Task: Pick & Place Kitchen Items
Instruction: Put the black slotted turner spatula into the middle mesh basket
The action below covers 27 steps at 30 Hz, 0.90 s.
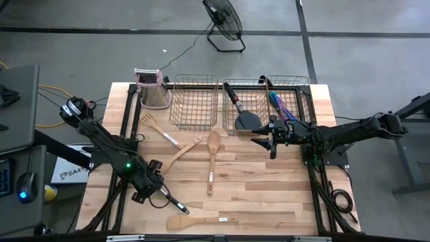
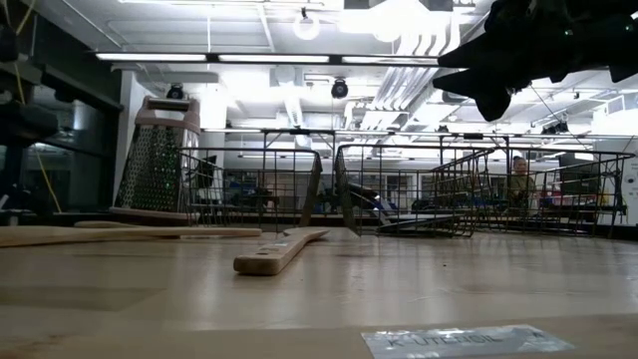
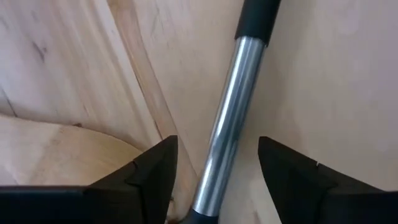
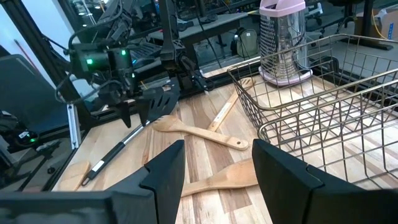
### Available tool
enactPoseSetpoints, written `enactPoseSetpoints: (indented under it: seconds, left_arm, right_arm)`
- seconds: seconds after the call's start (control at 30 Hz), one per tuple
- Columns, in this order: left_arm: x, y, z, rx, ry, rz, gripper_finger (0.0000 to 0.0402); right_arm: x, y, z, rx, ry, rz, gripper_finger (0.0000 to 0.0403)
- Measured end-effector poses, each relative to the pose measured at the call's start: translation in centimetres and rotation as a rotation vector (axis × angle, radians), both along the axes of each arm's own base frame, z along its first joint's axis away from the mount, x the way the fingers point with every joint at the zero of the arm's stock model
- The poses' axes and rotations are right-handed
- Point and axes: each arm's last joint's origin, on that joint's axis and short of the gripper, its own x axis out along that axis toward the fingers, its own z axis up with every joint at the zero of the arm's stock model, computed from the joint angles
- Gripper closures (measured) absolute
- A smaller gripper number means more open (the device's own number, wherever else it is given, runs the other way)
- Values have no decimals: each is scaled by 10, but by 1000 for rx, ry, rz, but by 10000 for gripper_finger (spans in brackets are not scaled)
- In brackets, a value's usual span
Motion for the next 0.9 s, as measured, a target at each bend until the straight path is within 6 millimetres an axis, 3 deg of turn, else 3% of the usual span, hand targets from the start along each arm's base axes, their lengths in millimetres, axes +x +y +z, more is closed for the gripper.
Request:
enactPoseSetpoints:
  seconds: [0.4, 0.8, 0.9]
  left_arm:
    - [9, -8, -21, 107, 7, -153, 208]
    - [9, -9, -22, 116, 5, -211, 322]
    - [9, -9, -22, 118, 1, -211, 333]
  right_arm:
    - [0, 0, 0, 0, 1, 0, 223]
    - [0, 0, 0, 0, 2, 0, 223]
    - [0, 0, 0, 0, 2, 0, 223]
